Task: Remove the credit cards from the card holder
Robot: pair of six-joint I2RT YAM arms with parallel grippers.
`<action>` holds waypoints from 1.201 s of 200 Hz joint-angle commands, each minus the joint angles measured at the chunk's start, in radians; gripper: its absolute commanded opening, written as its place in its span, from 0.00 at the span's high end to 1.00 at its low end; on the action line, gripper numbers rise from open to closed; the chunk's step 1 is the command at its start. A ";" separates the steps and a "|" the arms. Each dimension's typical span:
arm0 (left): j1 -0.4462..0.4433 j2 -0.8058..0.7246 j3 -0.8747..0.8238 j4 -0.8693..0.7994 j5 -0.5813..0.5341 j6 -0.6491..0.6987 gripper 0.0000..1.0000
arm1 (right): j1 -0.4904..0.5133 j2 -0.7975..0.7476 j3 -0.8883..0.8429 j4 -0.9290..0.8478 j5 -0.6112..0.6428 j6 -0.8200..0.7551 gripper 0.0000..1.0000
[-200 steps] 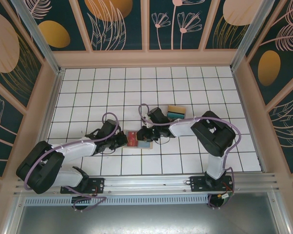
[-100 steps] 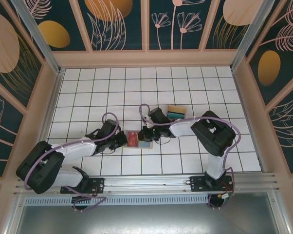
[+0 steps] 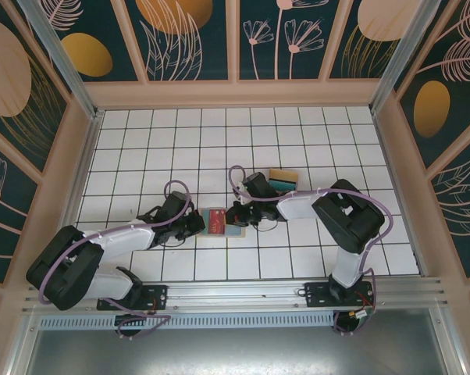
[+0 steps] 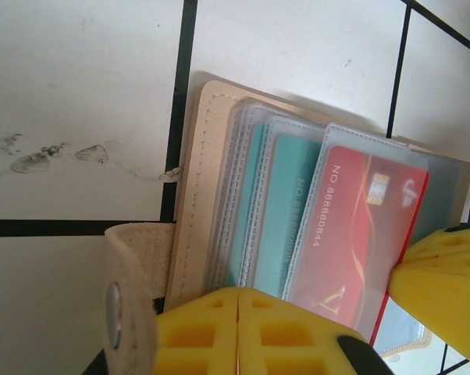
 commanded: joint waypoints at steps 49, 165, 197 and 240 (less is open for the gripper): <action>0.003 0.026 0.023 -0.014 0.016 0.037 0.90 | 0.016 0.050 0.039 0.004 -0.025 0.004 1.00; 0.003 0.026 0.097 -0.046 0.006 0.044 0.94 | 0.016 0.053 0.031 0.001 -0.019 0.005 1.00; 0.003 0.055 0.070 -0.006 0.031 0.034 0.94 | 0.015 0.055 0.031 0.002 -0.021 0.005 1.00; 0.003 0.070 0.053 -0.018 0.013 0.020 0.95 | 0.016 0.056 0.028 -0.001 -0.022 0.004 1.00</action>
